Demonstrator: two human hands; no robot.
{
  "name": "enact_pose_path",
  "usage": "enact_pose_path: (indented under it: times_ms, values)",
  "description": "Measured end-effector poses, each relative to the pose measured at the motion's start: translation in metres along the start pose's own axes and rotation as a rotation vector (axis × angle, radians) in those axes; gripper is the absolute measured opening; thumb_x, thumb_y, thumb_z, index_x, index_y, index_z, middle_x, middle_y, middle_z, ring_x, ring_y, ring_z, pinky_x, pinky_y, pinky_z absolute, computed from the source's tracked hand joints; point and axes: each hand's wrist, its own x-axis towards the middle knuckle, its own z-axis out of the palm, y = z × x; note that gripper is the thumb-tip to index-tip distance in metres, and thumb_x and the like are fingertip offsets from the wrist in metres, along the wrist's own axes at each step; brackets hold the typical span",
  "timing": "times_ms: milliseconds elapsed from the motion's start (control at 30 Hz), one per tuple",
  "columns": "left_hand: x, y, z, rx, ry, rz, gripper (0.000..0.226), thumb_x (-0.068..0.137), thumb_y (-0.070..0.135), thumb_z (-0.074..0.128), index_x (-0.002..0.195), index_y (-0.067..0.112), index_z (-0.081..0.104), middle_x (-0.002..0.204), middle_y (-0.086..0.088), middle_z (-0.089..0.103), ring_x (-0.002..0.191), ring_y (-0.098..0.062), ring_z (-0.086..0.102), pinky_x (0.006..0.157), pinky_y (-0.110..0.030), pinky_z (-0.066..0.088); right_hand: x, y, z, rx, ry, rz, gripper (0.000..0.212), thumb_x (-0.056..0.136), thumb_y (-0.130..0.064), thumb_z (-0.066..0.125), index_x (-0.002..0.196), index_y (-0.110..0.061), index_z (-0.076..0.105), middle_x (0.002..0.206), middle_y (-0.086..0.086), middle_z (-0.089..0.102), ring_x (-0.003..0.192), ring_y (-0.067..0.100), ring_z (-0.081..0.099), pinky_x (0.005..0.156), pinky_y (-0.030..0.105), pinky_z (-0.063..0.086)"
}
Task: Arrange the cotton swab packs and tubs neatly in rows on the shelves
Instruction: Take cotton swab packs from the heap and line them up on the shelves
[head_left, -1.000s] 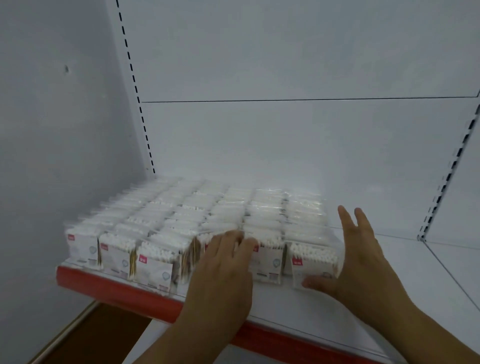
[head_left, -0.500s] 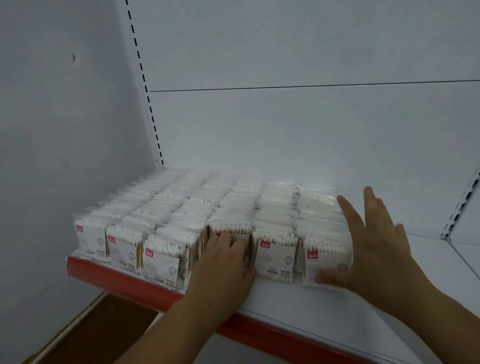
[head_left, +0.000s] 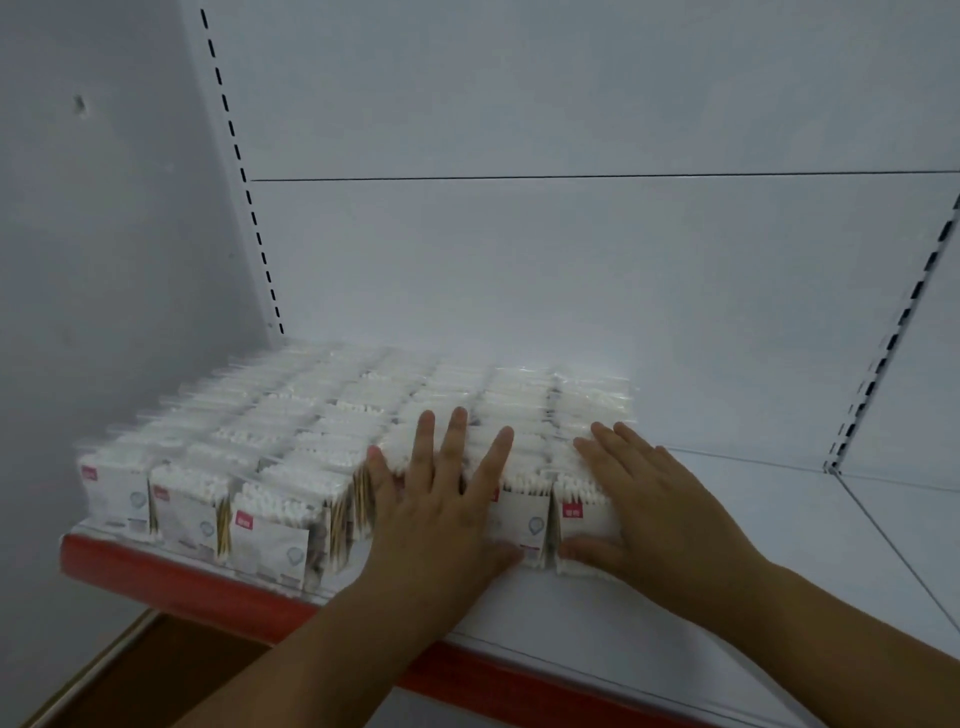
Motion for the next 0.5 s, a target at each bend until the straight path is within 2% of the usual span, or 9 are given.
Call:
enact_pose_path:
  times_ms: [33,100,167,200,233,267,300,367,500]
  values:
    - [0.002,0.0,0.004,0.005,-0.071,-0.016,0.105,0.085,0.07,0.043,0.119,0.046,-0.054,0.134,0.002,-0.055,0.13,-0.023,-0.046,0.1,-0.056,-0.028,0.001,0.0,0.0,-0.006,0.036,-0.004,0.094,0.075,-0.077,0.04,0.146,-0.014,0.038,0.152,0.009,0.035,0.141,0.028,0.033,0.108,0.038,0.02]
    - [0.003,-0.005,0.012,-0.035,-0.056,0.026,0.103,0.083,0.071,0.045,0.13,0.047,-0.044,0.142,0.0,-0.048,0.135,-0.023,-0.038,0.101,-0.058,-0.024,0.001,0.0,-0.001,0.034,0.04,-0.01,0.095,0.078,-0.074,0.046,0.15,-0.016,0.028,0.157,0.006,0.022,0.146,0.025,0.02,0.109,0.032,0.012]
    - [0.008,-0.006,0.012,-0.025,-0.043,0.051,0.098,0.071,0.073,0.049,0.15,0.036,0.004,0.162,-0.009,-0.005,0.145,-0.028,-0.002,0.105,-0.062,-0.003,0.003,-0.002,-0.002,0.065,-0.016,-0.003,0.093,0.084,-0.069,0.048,0.154,-0.022,0.009,0.161,-0.002,0.001,0.149,0.015,-0.003,0.112,0.023,0.005]
    - [0.01,-0.005,0.01,-0.019,-0.044,0.039,0.1,0.067,0.074,0.049,0.151,0.031,0.014,0.161,-0.011,0.007,0.145,-0.03,0.007,0.105,-0.063,0.004,0.004,-0.002,-0.003,0.061,-0.03,0.006,0.091,0.085,-0.068,0.046,0.153,-0.025,0.004,0.161,-0.005,-0.003,0.148,0.012,-0.008,0.115,0.023,0.008]
    - [0.013,-0.005,0.008,0.021,-0.077,0.043,0.102,0.072,0.074,0.048,0.153,0.029,0.004,0.161,-0.011,-0.005,0.147,-0.029,-0.002,0.107,-0.063,0.001,0.006,-0.002,-0.003,0.06,-0.031,0.009,0.09,0.085,-0.067,0.046,0.153,-0.026,0.003,0.161,-0.007,-0.004,0.147,0.01,-0.01,0.116,0.025,0.013]
    - [0.015,-0.007,0.011,0.062,-0.034,0.06,0.1,0.08,0.072,0.045,0.147,0.031,-0.018,0.154,-0.007,-0.028,0.144,-0.025,-0.021,0.109,-0.063,-0.008,0.008,-0.002,-0.003,0.072,-0.028,0.014,0.09,0.085,-0.067,0.047,0.153,-0.027,0.004,0.161,-0.008,-0.004,0.147,0.009,-0.01,0.116,0.026,0.017]
    - [0.013,-0.007,0.012,0.067,-0.111,0.028,0.096,0.085,0.071,0.041,0.136,0.033,-0.032,0.142,-0.003,-0.043,0.135,-0.021,-0.035,0.109,-0.062,-0.016,0.009,-0.002,-0.002,0.083,-0.035,0.02,0.089,0.085,-0.066,0.048,0.153,-0.027,0.005,0.161,-0.008,-0.003,0.147,0.008,-0.01,0.116,0.027,0.02]
    - [0.013,-0.003,0.004,0.093,-0.214,-0.001,0.092,0.087,0.07,0.037,0.126,0.034,-0.038,0.135,0.0,-0.049,0.127,-0.02,-0.043,0.107,-0.061,-0.02,0.009,-0.003,-0.001,0.075,-0.046,0.031,0.089,0.085,-0.066,0.048,0.153,-0.028,0.004,0.161,-0.01,-0.003,0.147,0.007,-0.011,0.115,0.028,0.023]
    - [0.009,-0.003,0.001,0.042,-0.205,-0.006,0.092,0.089,0.07,0.035,0.127,0.035,-0.04,0.137,-0.002,-0.049,0.127,-0.022,-0.044,0.104,-0.062,-0.025,0.009,-0.005,-0.001,0.026,-0.067,0.038,0.092,0.084,-0.068,0.047,0.153,-0.027,0.001,0.161,-0.008,-0.003,0.147,0.009,-0.01,0.114,0.033,0.027]
